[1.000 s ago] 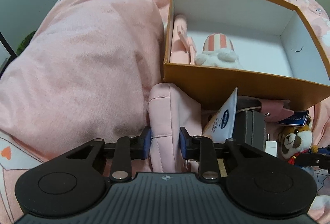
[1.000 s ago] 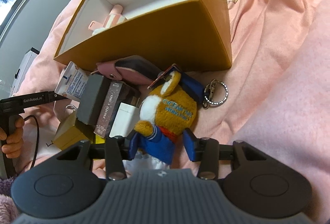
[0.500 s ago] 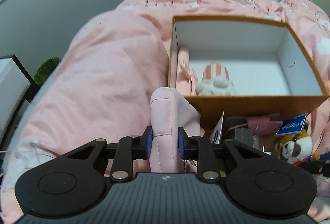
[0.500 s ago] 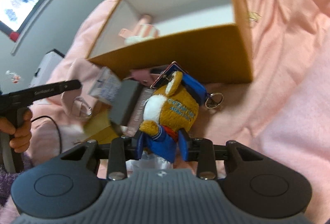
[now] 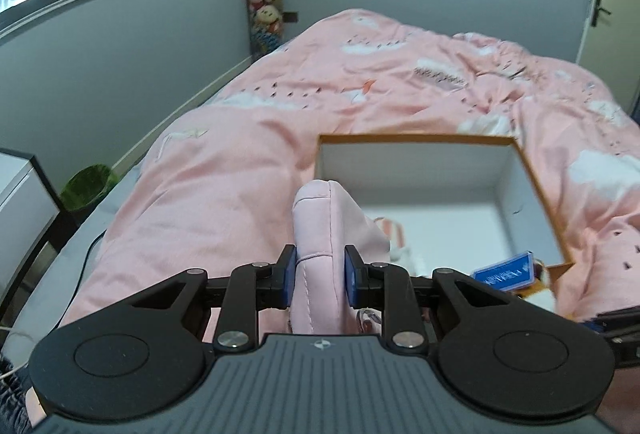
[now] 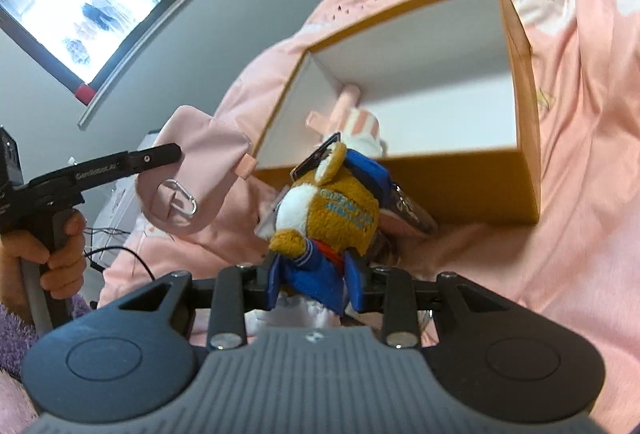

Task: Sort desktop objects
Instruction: 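Lift the bear keychain and pink bag with both tools over the box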

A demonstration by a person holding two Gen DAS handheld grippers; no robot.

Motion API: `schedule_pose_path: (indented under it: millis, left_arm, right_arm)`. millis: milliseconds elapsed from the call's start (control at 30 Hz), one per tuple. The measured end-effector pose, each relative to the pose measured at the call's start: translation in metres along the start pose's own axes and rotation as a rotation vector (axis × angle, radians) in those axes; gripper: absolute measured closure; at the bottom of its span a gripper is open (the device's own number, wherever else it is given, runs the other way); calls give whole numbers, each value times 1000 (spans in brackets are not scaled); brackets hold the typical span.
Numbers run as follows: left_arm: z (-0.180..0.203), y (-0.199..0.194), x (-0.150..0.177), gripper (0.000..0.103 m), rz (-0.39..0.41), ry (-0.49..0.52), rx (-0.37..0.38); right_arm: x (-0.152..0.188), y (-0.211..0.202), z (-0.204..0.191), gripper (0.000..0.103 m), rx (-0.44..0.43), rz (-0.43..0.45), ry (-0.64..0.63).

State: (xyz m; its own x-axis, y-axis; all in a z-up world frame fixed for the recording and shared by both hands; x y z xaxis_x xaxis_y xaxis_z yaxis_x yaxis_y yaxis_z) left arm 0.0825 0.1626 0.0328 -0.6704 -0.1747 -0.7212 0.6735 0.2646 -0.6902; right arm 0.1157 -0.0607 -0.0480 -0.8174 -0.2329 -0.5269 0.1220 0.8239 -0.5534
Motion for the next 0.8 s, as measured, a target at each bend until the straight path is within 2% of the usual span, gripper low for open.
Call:
schedule_pose_path:
  millis: [200,333,533,733,800]
  left_arm:
    - [16,3,-4,76,-5,-6,72]
    - [29,13,-8,76,-3,-1,92]
    - [40,23,-20,76,17,-24,119]
    - [51,33,-34,76,30,-51,147]
    - [54,37,-37,76,30,-47,148]
  right_arm:
    - [-25,-9,-2,69,3,100,2]
    - [-45,-10,1,69,72,211,-8]
    - [-69,-7,8,69,102,283,-5]
    - [-105,-16,-7,69,162,426,-83]
    - [-113,-11,-1,69,185,429,-84]
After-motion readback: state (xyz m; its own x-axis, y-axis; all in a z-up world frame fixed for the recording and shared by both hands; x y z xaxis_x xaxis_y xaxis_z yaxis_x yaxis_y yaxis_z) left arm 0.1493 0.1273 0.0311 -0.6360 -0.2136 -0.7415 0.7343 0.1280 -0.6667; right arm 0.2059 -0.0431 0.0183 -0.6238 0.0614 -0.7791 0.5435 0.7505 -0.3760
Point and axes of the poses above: each gripper's, at about its wrist camera, not at the fingertips, and y roughly the way its jaws point, z to its right, x to its underside, the point moved 9 cm from there along y, roughly the way its jaws point, and after that the axes turned 4 degrees about -x, right-handed, at the moved point
